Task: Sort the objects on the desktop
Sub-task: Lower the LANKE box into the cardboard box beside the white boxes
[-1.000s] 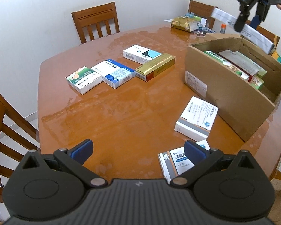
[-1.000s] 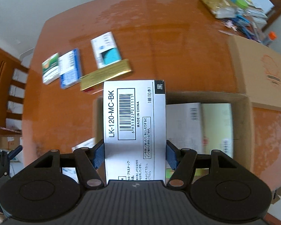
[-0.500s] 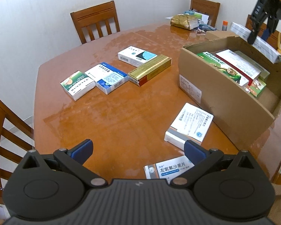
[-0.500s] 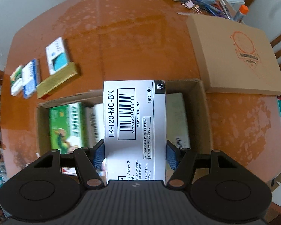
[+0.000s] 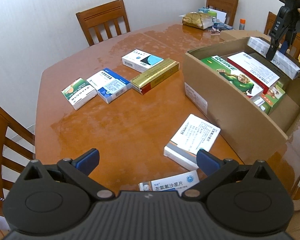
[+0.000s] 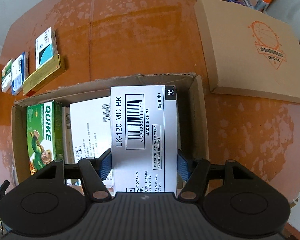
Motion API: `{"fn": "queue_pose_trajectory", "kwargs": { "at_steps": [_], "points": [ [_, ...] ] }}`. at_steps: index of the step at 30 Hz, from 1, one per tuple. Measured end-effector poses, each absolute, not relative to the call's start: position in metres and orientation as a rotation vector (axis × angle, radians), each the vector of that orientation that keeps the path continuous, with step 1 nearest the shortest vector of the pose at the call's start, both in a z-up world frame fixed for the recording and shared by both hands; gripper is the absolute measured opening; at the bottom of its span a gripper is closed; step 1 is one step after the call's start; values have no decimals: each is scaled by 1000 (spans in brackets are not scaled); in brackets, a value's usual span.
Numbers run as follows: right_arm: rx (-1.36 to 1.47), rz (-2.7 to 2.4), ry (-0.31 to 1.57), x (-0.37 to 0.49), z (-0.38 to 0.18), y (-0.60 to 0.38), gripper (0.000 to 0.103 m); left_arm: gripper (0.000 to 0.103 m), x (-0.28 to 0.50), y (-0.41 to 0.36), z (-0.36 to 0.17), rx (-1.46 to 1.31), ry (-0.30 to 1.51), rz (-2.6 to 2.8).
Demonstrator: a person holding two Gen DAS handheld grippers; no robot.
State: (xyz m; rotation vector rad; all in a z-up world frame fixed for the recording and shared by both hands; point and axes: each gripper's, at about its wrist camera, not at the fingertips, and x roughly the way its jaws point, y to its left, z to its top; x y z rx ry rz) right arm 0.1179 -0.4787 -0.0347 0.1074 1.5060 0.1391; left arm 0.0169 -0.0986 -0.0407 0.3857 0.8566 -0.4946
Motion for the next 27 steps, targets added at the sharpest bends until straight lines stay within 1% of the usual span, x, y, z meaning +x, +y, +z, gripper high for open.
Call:
{"fn": "queue_pose_trajectory", "kwargs": {
  "at_steps": [11,20,27],
  "points": [
    [68,162,1523,129,-52,-482,69,103,12,-109,-41,375,866,-466],
    [14,148,1508,130,-53,-476,69,103,10,-115,-41,380,863,-471],
    [25,126,1494,130,-53,-475,72,103,10,-114,-40,383,857,-480]
  ]
}}
